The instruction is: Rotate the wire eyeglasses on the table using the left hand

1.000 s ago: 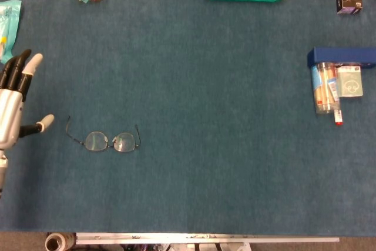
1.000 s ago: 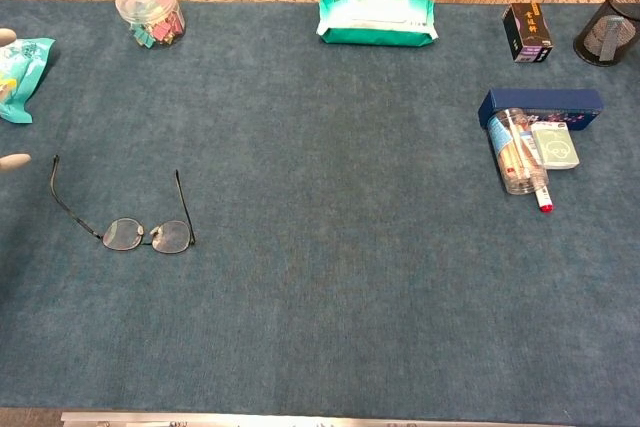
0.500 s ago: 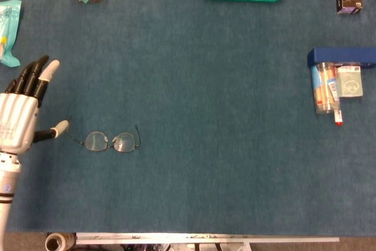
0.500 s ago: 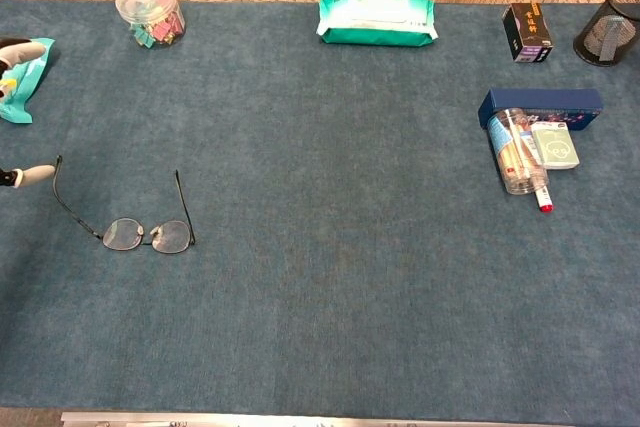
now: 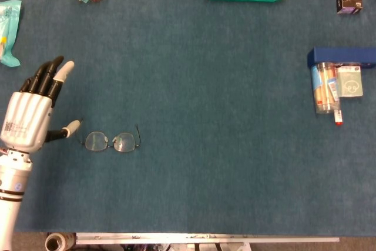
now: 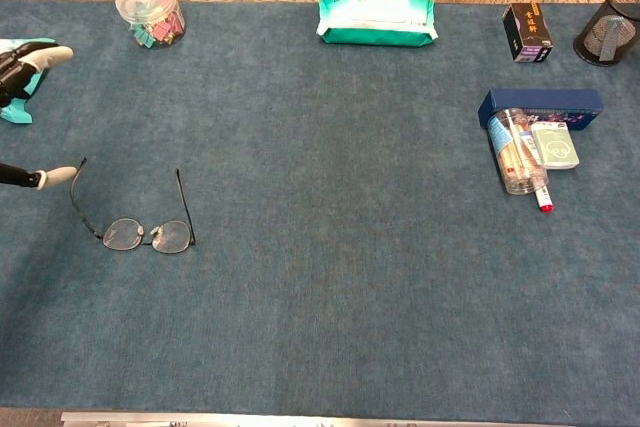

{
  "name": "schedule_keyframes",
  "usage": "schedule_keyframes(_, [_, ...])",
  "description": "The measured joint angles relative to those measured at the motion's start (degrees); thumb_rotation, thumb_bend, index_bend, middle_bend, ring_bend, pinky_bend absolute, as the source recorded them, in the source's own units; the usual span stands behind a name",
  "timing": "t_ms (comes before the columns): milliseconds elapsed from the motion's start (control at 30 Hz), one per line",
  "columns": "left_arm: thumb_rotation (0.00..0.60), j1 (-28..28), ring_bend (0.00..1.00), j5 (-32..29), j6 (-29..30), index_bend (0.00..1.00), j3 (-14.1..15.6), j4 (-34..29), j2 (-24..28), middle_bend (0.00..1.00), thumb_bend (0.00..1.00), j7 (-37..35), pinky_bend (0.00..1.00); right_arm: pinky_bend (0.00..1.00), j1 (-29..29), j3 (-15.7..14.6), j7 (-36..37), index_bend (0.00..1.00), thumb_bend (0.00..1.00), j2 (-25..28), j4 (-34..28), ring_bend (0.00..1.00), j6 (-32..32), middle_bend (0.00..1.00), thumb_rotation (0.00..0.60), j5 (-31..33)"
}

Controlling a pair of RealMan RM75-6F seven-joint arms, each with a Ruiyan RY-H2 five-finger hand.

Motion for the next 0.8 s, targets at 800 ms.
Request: schedule_keyframes(800, [0.600,-0.7,0.09,1.9,-2.0,0.07,2.3,-1.4,-2.4,0.06,0.07,0.8,0.26,0.21,-0.2,-0.3,2.3,0.00,0.00,-0.7,1.9,0.00,0.0,0.06,0.600,-0.5])
